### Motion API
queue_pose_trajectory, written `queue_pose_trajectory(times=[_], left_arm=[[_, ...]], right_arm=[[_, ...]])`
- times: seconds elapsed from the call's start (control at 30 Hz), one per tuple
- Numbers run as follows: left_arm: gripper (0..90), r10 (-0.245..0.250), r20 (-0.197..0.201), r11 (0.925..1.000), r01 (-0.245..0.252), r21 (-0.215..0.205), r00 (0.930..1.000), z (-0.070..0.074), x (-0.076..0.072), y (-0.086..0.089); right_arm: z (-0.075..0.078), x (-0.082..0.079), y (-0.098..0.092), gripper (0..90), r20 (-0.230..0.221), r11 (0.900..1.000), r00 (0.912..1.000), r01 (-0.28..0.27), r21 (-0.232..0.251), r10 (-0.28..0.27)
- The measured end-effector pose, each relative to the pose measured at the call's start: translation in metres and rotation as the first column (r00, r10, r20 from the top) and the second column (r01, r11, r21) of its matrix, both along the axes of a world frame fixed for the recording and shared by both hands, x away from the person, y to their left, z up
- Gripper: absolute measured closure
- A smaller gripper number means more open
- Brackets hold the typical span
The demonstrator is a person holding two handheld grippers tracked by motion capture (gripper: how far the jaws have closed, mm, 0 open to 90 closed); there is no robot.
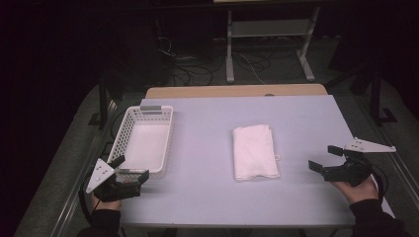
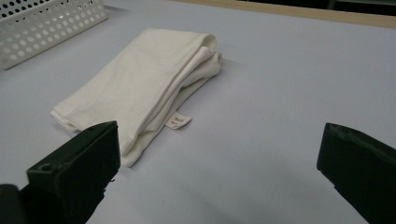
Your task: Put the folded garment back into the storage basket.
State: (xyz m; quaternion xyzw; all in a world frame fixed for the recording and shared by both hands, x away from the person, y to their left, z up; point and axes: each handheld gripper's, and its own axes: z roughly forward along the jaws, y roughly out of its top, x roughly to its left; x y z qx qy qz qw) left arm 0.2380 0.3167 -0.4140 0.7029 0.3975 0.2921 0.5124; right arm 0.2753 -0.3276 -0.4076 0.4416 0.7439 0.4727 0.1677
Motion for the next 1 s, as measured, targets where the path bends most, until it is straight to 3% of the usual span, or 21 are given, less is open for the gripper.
queue_pose_trajectory(times=[0.47,0.9,1.0], left_arm=[[0.0,-0.001,0.006,1.0000,0.001,-0.005,1.0000,0.001,0.000,-0.001],[0.0,-0.008,0.007,1.0000,0.008,0.004,0.9999,0.001,0.001,-0.004],[0.0,-0.007,0.006,1.0000,0.007,-0.001,1.0000,0.001,0.001,-0.004]], right_arm=[[0.002,-0.002,0.000,0.0,0.004,1.000,1.0000,0.000,0.001,0.000],[0.016,-0.005,0.001,0.0,0.020,1.000,0.9998,0.009,-0.003,-0.009],[0.018,-0.004,0.000,0.0,0.007,1.000,0.9999,0.015,-0.003,-0.015]])
